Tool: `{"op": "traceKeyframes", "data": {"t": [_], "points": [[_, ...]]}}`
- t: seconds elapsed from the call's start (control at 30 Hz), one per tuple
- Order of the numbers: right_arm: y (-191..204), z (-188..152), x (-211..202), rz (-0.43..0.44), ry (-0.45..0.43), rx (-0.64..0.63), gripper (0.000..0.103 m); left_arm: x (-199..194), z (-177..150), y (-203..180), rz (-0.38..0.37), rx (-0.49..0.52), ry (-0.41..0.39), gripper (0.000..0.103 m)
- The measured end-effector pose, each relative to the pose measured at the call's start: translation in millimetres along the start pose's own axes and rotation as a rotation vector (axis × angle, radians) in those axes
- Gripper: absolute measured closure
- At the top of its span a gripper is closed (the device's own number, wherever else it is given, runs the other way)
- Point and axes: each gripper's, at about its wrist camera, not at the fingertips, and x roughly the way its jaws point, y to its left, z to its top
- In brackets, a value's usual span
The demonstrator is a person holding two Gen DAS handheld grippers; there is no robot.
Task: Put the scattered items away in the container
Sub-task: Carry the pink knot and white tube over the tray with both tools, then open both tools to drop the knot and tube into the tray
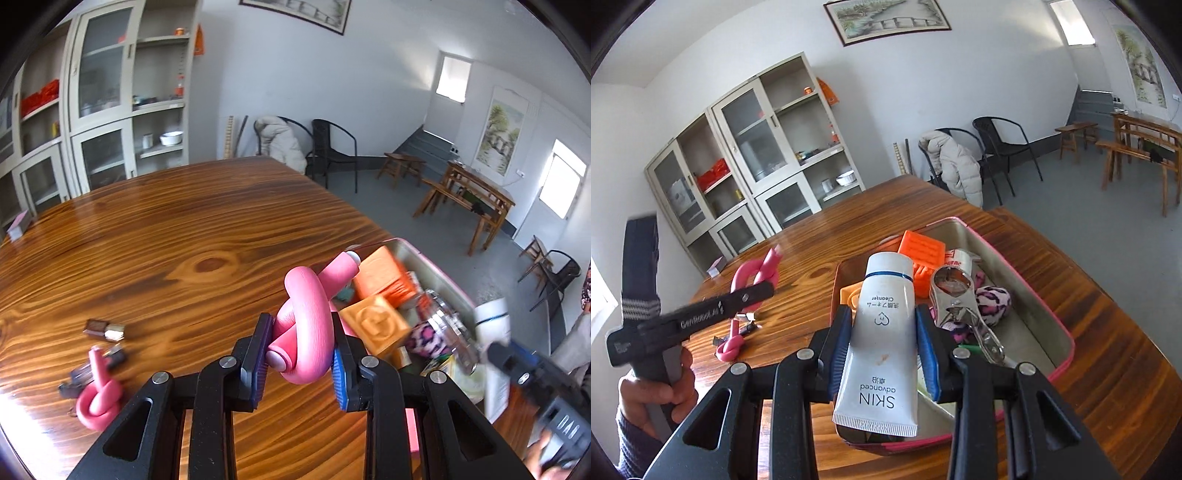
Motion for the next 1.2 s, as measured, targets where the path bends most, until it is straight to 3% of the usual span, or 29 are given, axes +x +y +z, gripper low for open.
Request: {"op": "traceKeyframes", "data": {"t": [0.3,0.47,0.8,1.07,1.1,1.13,1.2], "points": [[-6,-10,17,0.042,0.056,-0.047,0.064,27,17,-36,-0.034,0.014,0.018,0.073],[-16,-12,6,0.061,0.019,-0.019,0.052,45,25,-52,-0.069,0.027,0.034,0.073],[-7,-17,-6,0.044,-0.016,-0.053,0.046,75,38,-72,-0.102,0.038,0.071,0.073],[-4,-20,-11,0.053,-0.018,-0.047,0.045,89,39,-60,-0.049,0.012,0.111,0.071],[-4,-20,-11,0.054,-0.017,-0.047,0.044,90,38,-58,-0.047,0.014,0.116,0.064],[-3,-21,-11,0.056,-0.017,-0.046,0.043,89,36,-57,-0.045,0.018,0.115,0.045],[-1,-22,-11,0.058,-0.019,-0.044,0.041,84,36,-55,-0.035,0.028,0.089,0.030]]}}
